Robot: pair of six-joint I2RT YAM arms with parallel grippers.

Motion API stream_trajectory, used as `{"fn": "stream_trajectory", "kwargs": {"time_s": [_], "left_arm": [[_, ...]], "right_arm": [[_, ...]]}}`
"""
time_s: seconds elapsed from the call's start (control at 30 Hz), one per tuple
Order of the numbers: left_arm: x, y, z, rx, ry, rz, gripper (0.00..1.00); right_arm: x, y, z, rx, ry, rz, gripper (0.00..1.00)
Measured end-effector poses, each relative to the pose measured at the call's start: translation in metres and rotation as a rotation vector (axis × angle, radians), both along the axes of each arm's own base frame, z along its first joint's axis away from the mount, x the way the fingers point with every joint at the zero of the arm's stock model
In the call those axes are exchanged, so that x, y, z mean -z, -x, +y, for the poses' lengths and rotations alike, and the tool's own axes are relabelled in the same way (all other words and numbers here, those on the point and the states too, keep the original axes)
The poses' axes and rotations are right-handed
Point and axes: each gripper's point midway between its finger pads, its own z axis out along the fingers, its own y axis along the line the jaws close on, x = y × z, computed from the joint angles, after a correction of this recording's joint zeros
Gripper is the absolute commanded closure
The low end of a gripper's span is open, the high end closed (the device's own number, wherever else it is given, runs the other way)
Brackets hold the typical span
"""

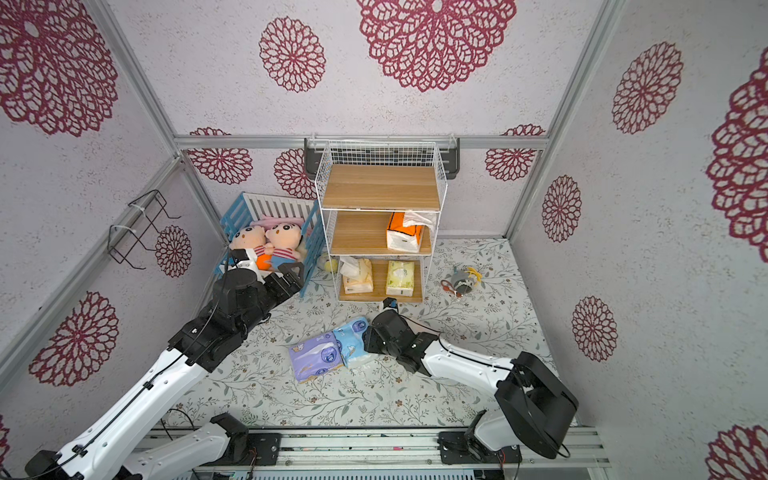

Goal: Remove the tissue boxes from the shelf
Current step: Place the box of tissues at the center of the board, then adjust the box of tissues at the center of the board.

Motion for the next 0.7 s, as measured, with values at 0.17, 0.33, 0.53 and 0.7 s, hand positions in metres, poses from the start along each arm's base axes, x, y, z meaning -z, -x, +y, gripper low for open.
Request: {"fn": "stream_trajectory", "kwargs": {"time_s": [0.17,0.33,0.53,0.7], "left_arm": [[0.01,0.002,-0.002,0.007,0.011,0.039,0.03],[0.032,0.0,-0.014,0.045,0.01,0.141,0.03],[0.057,0.011,-0.024,0.081,0.021,0.267,0.03],[0.065,0.031,-0.037,0.111,0.025,0.32,0.01]], "right_arm": [[-0.018,-0.001,-0.01,0.004,0.023,-0.059,0.48],[-0.018,0.003,-0.024,0.009,0.081,-0.073,0.41],[-0.011,0.007,-0.039,0.02,0.104,-0.06,0.38],[0.004,0.012,-0.032,-0.036,0.11,-0.007,0.38]]}}
